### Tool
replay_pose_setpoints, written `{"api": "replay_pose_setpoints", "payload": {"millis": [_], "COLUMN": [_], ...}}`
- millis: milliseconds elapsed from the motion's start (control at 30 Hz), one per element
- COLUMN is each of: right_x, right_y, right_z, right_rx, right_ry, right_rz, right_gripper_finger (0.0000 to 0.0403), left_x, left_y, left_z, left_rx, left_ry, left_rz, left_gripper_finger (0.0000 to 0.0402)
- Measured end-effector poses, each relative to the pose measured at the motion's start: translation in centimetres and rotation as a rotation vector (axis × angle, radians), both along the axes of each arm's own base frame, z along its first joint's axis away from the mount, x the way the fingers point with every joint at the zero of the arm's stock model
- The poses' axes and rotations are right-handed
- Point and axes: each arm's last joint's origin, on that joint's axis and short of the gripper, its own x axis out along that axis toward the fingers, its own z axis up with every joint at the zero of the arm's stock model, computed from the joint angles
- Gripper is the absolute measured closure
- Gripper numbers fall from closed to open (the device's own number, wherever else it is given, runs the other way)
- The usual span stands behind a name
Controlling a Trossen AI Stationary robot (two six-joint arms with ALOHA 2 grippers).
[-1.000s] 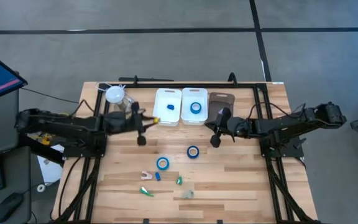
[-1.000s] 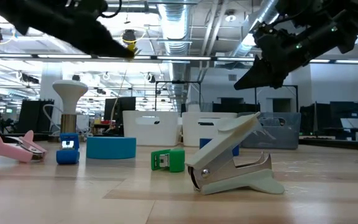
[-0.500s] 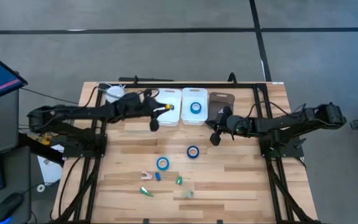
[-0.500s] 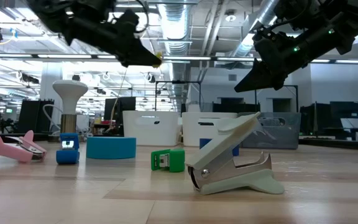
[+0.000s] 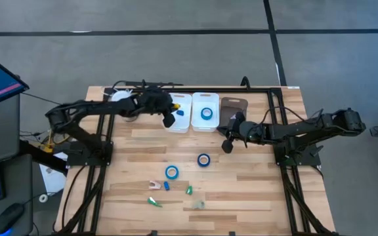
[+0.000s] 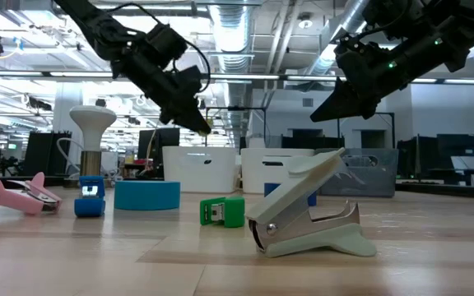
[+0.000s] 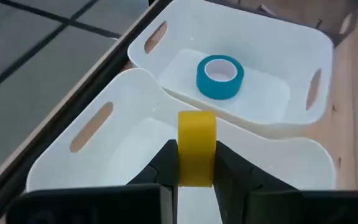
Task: Pick and place Stapler, Stapler remover, tape
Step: Put the yellow stapler into the left white bin
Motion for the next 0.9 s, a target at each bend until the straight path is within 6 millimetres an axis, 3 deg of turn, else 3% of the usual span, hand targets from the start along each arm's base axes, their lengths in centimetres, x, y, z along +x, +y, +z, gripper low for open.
{"api": "replay_pose_setpoints", "payload": {"millis": [367,900], "right_x": [0.0,0.0], "right_y": [0.0,-0.1], "right_z": [0.0,0.0], "right_rx": [-0.008,-0.008], "right_ry": [0.004,0.004], "right_rz": [0.003,0.002], "right_gripper_finger": [0.0403,0.0403], "left_x": [0.4,-0.1], "left_y": [0.7,0.4], "left_z": [-2.3,-3.0], "left_rx": [-0.081,-0.183], "left_ry": [0.054,0.104], "left_rz": [0.042,0.101], "left_gripper_finger": [0.035,0.0339]}}
